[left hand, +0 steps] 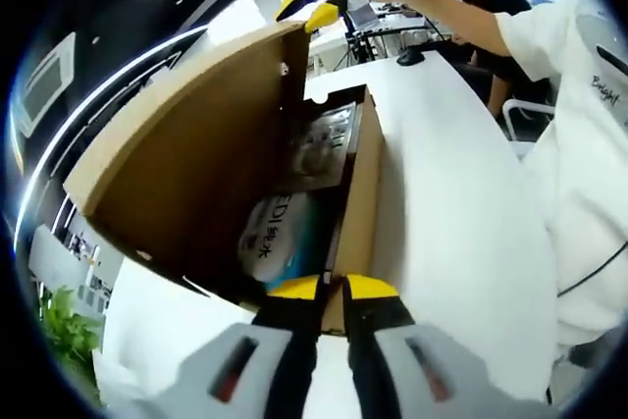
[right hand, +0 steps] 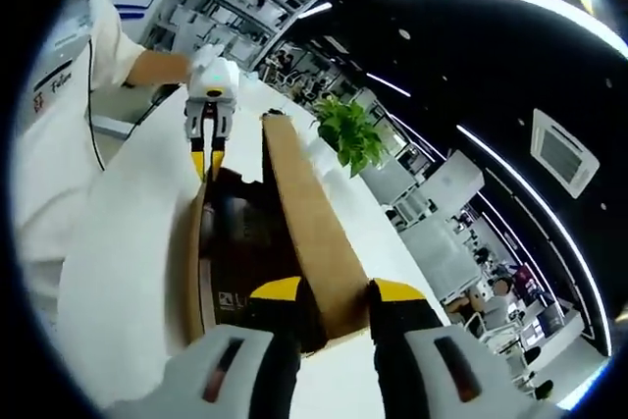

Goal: Operate the shoe box by opening the lid, removing the specified soft item, and placing it in the target area until the item is outside and the box remains undamaged.

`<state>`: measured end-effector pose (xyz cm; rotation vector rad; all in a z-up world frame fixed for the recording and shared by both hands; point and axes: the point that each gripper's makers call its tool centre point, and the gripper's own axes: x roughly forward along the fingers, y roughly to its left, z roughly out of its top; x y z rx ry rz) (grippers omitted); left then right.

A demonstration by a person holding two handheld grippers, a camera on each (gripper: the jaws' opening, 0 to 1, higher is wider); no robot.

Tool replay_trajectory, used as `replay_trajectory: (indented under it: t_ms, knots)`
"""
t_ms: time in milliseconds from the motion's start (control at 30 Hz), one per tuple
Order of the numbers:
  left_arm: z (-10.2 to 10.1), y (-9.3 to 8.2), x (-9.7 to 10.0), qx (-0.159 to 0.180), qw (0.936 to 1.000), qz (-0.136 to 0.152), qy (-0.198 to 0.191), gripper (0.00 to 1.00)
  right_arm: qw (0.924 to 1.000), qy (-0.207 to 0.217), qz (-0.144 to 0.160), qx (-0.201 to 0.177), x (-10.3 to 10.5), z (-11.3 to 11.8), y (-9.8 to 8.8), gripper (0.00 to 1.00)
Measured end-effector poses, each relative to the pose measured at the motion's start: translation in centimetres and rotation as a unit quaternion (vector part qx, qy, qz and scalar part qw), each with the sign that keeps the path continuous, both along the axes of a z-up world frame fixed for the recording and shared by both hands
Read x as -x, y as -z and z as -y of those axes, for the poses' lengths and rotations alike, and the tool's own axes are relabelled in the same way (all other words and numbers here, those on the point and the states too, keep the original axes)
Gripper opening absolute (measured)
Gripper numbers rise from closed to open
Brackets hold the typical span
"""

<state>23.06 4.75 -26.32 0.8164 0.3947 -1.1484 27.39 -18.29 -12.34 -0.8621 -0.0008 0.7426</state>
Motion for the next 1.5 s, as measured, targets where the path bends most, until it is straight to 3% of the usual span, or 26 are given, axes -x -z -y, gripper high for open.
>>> replay_trajectory:
  t_ms: [167,233,667,900,1133,1233,1500]
  knots:
    - [0.0,0.0,0.0,0.004,1.0,-0.002,-0.001,0.08,0.9996,0.005,0.024,-0.01,0.0,-0.3,0.3,0.2]
    - [0.0,0.0,0.0,0.003,1.0,-0.001,-0.001,0.08,0.9978,0.03,0.054,-0.022,-0.4,0.3,-0.3,0.21]
    - [-0.1,0.0,0.1,0.002,1.0,0.004,0.006,0.08,0.989,0.065,0.116,-0.065,-0.5,0.9,-0.6,0.26]
    - [-0.2,0.0,0.1,-0.012,0.9998,-0.007,0.016,0.08,0.9862,0.09,0.109,-0.087,-0.6,1.4,0.0,0.29]
    - [-0.3,0.2,0.0,-0.013,0.9995,-0.014,0.025,0.07,0.9764,0.129,0.109,-0.134,-0.9,2.4,-0.1,0.29]
    - [-0.3,0.2,-0.1,-0.011,0.9994,-0.015,0.031,0.07,0.968,0.155,0.108,-0.166,-1.1,3.0,0.2,0.27]
    - [-0.2,0.3,0.0,-0.016,0.9995,-0.012,0.026,0.07,0.9624,0.164,0.104,-0.19,-1.1,3.2,0.6,0.24]
